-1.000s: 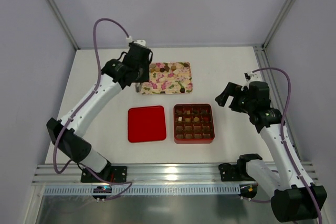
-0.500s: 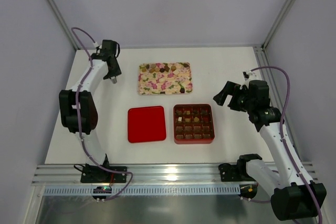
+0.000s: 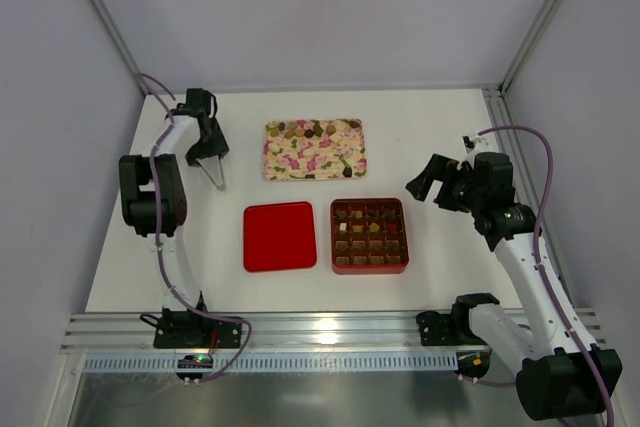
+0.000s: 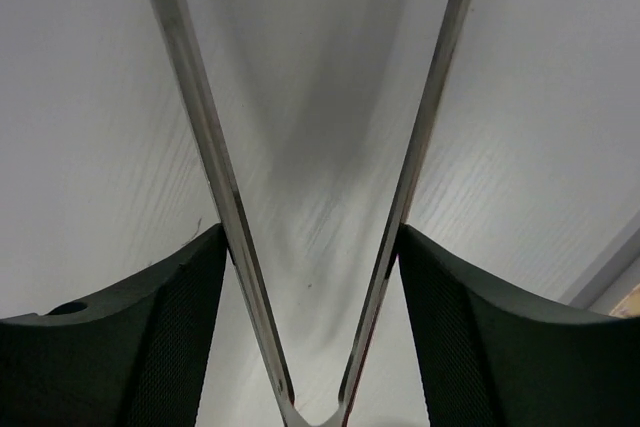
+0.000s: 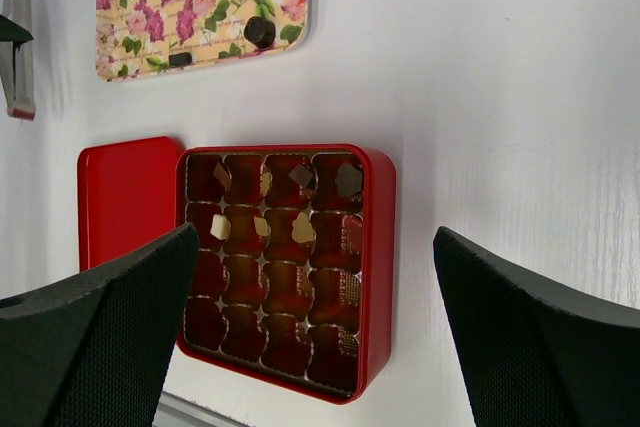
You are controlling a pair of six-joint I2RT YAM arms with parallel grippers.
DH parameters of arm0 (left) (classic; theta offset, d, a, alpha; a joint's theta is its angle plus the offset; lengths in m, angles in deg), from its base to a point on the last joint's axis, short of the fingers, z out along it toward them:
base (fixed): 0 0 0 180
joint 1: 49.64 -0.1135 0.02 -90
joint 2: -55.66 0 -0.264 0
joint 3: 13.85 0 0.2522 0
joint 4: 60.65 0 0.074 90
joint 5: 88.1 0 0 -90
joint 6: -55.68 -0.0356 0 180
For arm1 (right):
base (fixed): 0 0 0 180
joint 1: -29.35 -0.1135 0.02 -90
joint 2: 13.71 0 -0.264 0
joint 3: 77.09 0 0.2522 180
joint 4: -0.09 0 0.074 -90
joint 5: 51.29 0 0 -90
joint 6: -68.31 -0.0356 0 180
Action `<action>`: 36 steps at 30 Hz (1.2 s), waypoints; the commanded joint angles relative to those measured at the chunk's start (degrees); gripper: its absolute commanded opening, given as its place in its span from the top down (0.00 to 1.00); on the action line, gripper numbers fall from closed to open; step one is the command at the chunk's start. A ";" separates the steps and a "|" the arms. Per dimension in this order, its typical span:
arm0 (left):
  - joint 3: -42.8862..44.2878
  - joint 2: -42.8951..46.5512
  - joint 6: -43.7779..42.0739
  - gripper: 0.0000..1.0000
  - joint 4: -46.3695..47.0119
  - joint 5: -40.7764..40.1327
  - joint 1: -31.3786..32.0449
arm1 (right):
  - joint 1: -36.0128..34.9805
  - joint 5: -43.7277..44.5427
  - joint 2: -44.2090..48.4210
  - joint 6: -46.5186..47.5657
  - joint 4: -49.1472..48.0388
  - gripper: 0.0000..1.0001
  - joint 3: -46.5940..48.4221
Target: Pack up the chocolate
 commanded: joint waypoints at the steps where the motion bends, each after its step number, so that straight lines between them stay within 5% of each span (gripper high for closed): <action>1: 2.13 -1.11 -1.08 0.31 1.61 1.79 -0.05 | -0.04 -0.22 0.51 0.62 -1.75 0.00 1.06; 11: 1.60 -3.76 -1.08 0.16 1.43 3.02 -2.34 | 0.05 0.92 -0.19 0.88 -0.70 0.00 1.59; 22: 0.38 10.37 -0.73 0.08 2.22 6.71 -1.64 | -0.04 3.38 -0.81 1.23 0.10 0.00 2.03; 36: -38.02 44.03 7.96 0.24 5.38 10.74 7.59 | -15.84 10.06 -5.81 -2.28 -1.40 0.02 5.37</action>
